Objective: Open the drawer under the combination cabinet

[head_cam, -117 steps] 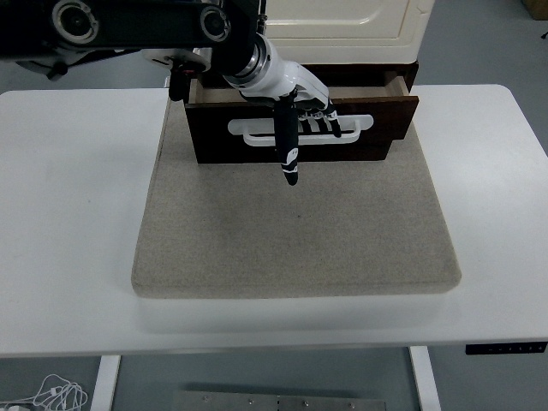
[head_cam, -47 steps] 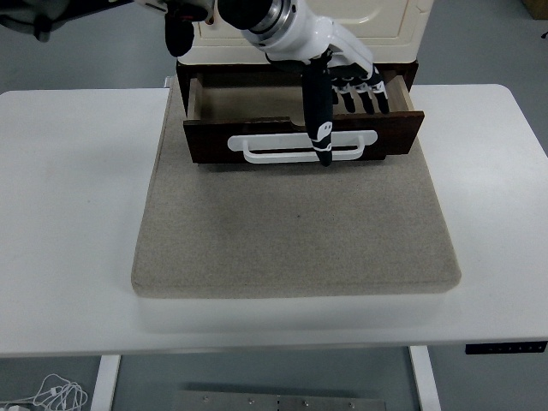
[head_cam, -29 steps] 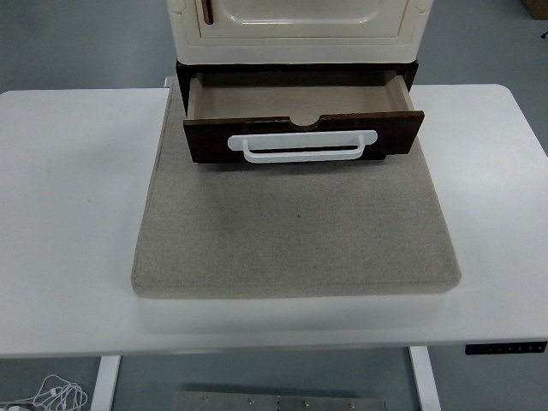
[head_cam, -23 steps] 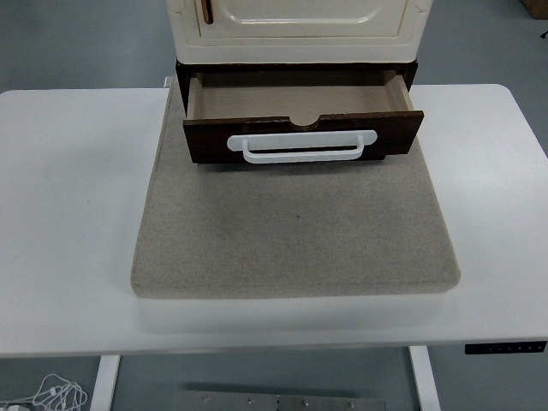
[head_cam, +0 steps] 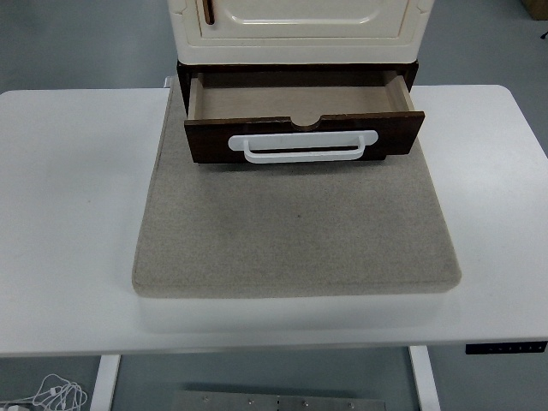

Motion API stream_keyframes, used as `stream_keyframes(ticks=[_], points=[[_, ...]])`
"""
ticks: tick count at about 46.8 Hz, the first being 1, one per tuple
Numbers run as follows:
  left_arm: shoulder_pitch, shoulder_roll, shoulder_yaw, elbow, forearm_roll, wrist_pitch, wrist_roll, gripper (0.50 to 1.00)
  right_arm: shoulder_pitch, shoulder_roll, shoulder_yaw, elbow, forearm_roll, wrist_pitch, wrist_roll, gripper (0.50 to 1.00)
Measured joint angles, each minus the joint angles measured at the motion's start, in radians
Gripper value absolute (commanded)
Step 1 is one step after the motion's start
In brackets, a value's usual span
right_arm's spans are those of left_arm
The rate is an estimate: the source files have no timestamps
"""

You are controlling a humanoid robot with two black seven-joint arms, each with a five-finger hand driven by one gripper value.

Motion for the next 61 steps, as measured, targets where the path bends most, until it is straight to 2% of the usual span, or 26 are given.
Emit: stream_keyframes(ticks=[5,9,20,27,39,56,61], points=[[0.059,0.049,-0.012,0.053,-0.047,0.025,-0.016,1.0,-0.001,0.0,0.0,0.0,0.0,0.0,0.0,0.926],[0.124,0.073,-0.013,0.087,-0.081,0.057,-0.056,1.0,-0.001,0.0,0.0,0.0,0.0,0.0,0.0,0.926],[0.318,0.07,-0.012,0.132,-0.226,0.07,-0.071,1.0,-0.001,0.0,0.0,0.0,0.0,0.0,0.0,0.926],[0.445,0.053,-0.013,0.133,-0.248,0.071,-0.09,1.0,-0.001,0.0,0.0,0.0,0.0,0.0,0.0,0.926],[0.6,-0.029,-0.014,0.13,-0.35,0.064,-0.096,1.0,-0.001,0.0,-0.001,0.0,0.0,0.0,0.0,0.926],[0.705,-0.195,-0.014,0.131,-0.445,0.043,-0.091,1.0,-0.001,0.0,-0.003,0.0,0.001,0.001,0.0,0.926],[0.742,-0.226,-0.023,0.129,-0.452,0.011,-0.093,1.0,-0.002,0.0,-0.003,0.0,0.001,0.002,0.0,0.926]])
